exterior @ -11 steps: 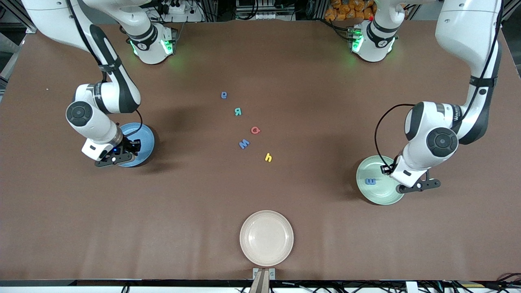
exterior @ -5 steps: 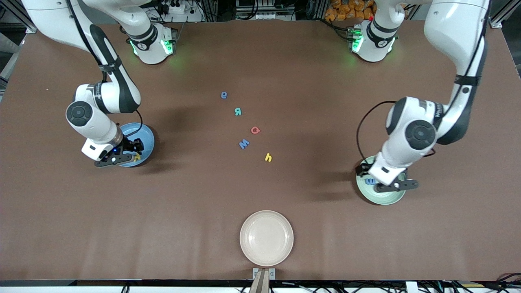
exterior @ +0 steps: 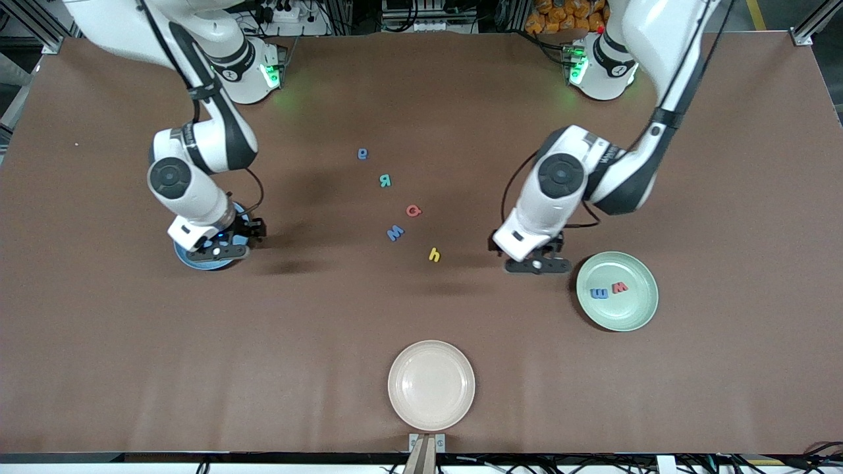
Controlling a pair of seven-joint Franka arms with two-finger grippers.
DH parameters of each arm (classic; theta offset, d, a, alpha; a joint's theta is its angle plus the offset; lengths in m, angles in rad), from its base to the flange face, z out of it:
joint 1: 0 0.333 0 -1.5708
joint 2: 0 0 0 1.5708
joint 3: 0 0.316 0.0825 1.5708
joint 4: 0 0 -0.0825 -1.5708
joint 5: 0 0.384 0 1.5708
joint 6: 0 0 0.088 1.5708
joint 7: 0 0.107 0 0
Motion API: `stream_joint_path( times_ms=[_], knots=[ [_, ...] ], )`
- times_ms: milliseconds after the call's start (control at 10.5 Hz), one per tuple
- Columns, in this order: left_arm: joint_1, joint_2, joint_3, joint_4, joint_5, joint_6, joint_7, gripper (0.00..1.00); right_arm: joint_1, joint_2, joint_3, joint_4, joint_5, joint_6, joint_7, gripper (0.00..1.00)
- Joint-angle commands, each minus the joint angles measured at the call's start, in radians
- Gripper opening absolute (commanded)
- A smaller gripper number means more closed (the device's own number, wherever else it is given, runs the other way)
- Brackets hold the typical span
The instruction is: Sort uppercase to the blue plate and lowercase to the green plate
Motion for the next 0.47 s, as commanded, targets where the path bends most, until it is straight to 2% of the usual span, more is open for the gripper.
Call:
stream_joint_path(
  times_ms=[0, 190, 380],
  knots=[
    [-0.093, 0.097, -0.002, 0.123, 0.016, -0.008, -0.081, 1.00, 0.024, -0.054, 0.061, -0.020, -0.002, -0.048, 0.133, 0.73],
    [-0.159, 0.195, 0.007, 0.209, 0.023, -0.008, -0.106, 1.00, 0.066, -0.073, 0.111, -0.040, -0.005, -0.049, 0.251, 0.75],
    [-0.194, 0.240, 0.028, 0.267, 0.020, -0.008, -0.109, 1.00, 0.130, -0.082, 0.131, -0.055, -0.007, -0.042, 0.289, 0.78]
  ],
)
